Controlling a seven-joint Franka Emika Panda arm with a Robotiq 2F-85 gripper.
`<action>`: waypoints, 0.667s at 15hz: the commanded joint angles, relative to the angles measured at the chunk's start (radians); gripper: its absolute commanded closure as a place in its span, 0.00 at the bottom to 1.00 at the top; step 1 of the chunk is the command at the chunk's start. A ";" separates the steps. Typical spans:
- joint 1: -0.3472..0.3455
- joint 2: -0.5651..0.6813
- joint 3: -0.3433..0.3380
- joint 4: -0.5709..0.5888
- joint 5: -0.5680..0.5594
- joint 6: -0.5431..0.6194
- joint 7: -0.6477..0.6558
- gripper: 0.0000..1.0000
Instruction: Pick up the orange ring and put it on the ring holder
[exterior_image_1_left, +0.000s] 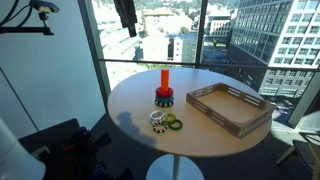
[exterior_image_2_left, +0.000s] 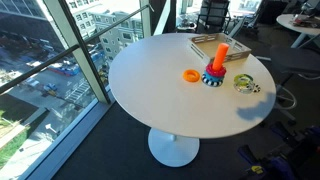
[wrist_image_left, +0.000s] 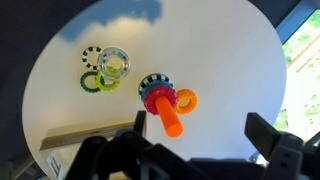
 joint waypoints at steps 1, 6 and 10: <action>-0.015 0.001 0.012 0.002 0.008 -0.003 -0.007 0.00; -0.014 0.015 0.018 0.016 0.002 -0.003 -0.003 0.00; -0.005 0.069 0.042 0.063 0.001 0.008 0.008 0.00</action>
